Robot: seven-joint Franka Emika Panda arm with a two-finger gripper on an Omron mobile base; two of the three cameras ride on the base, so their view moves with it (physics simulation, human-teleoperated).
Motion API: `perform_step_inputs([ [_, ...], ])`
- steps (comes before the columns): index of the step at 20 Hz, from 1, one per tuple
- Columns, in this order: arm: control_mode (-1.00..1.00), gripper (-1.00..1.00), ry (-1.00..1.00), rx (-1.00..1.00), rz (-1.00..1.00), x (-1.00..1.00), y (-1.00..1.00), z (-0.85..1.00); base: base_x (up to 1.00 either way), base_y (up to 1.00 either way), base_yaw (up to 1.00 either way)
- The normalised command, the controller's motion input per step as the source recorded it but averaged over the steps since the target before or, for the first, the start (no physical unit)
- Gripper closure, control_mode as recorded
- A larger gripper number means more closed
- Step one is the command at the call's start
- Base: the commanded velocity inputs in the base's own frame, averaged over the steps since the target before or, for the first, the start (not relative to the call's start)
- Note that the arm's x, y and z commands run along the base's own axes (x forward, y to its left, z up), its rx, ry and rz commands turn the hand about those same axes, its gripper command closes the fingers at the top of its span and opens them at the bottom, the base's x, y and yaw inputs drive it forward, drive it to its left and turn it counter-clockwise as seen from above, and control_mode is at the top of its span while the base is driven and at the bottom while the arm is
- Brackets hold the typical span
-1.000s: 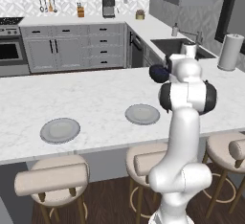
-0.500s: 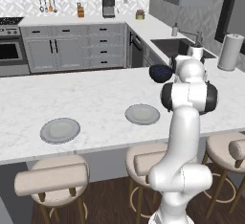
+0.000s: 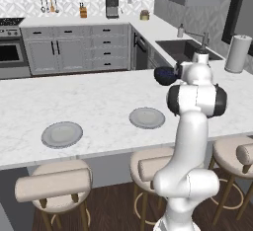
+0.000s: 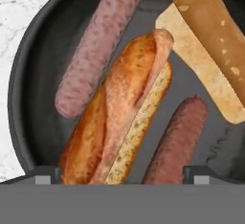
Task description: Place one bun and one sausage from the bowl on each plate.
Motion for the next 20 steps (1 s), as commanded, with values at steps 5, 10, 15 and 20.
perform_step_inputs([
  [5,-1.00,-1.00,0.00,0.00,0.00,0.21,0.17,-0.39,0.00,0.00,0.00],
  [10,-1.00,-1.00,0.00,0.00,0.00,0.00,-0.09,-0.31,0.00,0.00,0.00],
  [15,-1.00,1.00,0.00,0.00,0.00,0.00,0.00,0.00,0.00,0.00,0.00],
  [20,-1.00,1.00,0.00,0.01,0.00,0.00,0.00,0.00,0.00,0.00,0.00],
])
